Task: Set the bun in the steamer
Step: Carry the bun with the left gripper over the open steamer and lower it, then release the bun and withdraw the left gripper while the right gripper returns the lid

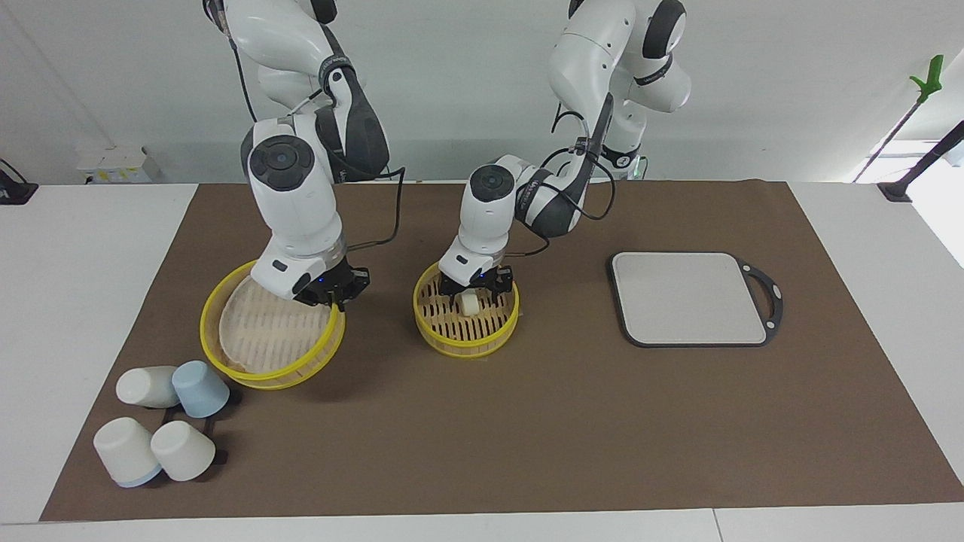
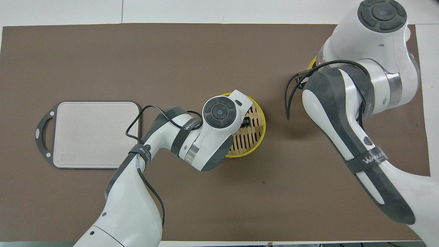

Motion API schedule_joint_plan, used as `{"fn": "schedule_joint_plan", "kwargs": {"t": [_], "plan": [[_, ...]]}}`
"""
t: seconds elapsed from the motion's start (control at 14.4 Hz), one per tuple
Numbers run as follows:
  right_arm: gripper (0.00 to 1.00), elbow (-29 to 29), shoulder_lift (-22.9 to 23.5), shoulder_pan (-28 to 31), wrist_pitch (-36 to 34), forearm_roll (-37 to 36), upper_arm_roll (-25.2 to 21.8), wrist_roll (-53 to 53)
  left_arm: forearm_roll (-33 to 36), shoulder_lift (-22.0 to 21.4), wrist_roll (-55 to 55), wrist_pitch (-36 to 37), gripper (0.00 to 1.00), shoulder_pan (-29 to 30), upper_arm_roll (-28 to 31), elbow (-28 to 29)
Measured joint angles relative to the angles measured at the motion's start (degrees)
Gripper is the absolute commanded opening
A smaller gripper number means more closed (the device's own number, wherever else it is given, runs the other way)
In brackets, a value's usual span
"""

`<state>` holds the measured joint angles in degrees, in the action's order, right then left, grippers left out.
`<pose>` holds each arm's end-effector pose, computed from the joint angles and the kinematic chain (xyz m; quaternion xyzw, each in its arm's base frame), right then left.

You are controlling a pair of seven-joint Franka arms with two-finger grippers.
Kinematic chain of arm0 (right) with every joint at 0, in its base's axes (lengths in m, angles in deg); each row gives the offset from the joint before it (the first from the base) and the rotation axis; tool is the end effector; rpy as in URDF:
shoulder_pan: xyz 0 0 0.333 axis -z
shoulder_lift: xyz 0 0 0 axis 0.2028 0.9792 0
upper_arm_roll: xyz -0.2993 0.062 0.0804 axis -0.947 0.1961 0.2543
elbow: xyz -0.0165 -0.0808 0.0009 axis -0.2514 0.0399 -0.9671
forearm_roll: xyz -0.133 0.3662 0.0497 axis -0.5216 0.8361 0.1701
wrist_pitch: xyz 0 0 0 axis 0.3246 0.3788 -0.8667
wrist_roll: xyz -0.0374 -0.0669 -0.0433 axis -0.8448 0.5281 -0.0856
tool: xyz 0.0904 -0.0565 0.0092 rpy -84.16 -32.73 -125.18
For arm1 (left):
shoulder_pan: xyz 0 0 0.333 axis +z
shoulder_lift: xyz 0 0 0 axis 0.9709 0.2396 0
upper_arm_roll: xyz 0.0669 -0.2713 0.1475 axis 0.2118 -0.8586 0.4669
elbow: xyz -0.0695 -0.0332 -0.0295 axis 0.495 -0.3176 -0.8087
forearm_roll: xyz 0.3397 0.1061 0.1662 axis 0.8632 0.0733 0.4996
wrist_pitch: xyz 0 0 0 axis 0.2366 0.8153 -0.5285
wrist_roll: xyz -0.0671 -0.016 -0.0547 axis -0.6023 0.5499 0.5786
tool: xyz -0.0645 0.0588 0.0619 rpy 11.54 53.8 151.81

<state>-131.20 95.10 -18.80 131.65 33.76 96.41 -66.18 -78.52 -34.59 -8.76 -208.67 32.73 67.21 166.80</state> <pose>0.6421 0.1426 0.4679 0.9942 0.0996 -0.0263 0.0321 0.4984 -0.4591 0.3224 0.9986 0.0126 0.0094 0.0500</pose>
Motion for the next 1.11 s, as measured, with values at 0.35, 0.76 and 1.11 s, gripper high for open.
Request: {"fn": "schedule_joint_plan", "kwargs": {"t": [0.35,0.76,1.11], "plan": [[0.00,-0.01,-0.02,-0.69,0.66,0.18,0.57,-1.17,-0.38,-8.06,0.13,9.94,1.00,6.21,0.59,-0.01],[0.00,-0.50,-0.42,-11.34,4.22,0.34,0.91,-19.33,-2.88,-22.51,7.09,25.45,1.00,16.04,0.94,0.80],[0.00,-2.84,-0.70,-19.77,9.74,0.35,1.14,-33.69,-3.60,-27.65,16.66,32.89,1.00,25.14,1.34,0.79]]}}
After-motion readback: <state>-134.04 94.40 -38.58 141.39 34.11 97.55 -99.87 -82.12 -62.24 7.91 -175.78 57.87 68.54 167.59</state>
